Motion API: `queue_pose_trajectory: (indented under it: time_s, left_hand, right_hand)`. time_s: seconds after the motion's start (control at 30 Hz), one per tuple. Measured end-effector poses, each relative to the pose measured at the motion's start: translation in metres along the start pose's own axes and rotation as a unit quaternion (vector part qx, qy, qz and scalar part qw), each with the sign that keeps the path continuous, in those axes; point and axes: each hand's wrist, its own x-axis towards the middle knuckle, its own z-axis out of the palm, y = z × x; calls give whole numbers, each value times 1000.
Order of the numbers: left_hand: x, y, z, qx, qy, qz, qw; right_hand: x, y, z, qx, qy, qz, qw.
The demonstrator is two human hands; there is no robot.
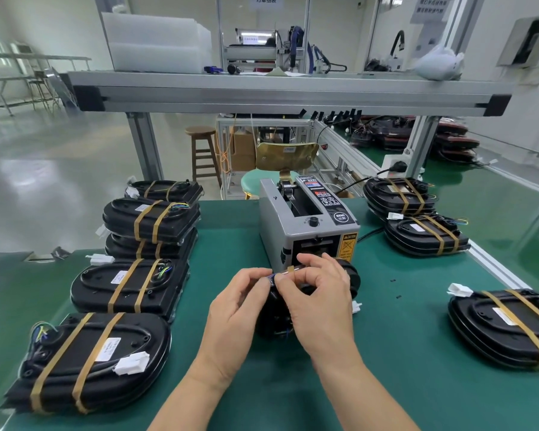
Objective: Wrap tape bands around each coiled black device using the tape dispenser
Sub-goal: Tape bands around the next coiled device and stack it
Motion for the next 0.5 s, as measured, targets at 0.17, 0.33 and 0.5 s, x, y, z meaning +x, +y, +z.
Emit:
queue_pose_trajectory:
  time_s: [0.17, 0.33, 0.5]
  left_hand:
    - [6, 2, 4, 56, 34, 9, 998]
    - [10, 5, 4, 72, 35, 7, 997]
    - [8, 6, 4, 61, 34, -4, 998]
  right_hand:
    - [-1, -2, 0, -9, -5, -7, 1000]
    - [0, -1, 0, -48, 30, -31, 998]
    - [0, -1, 4, -44, 64, -48, 996]
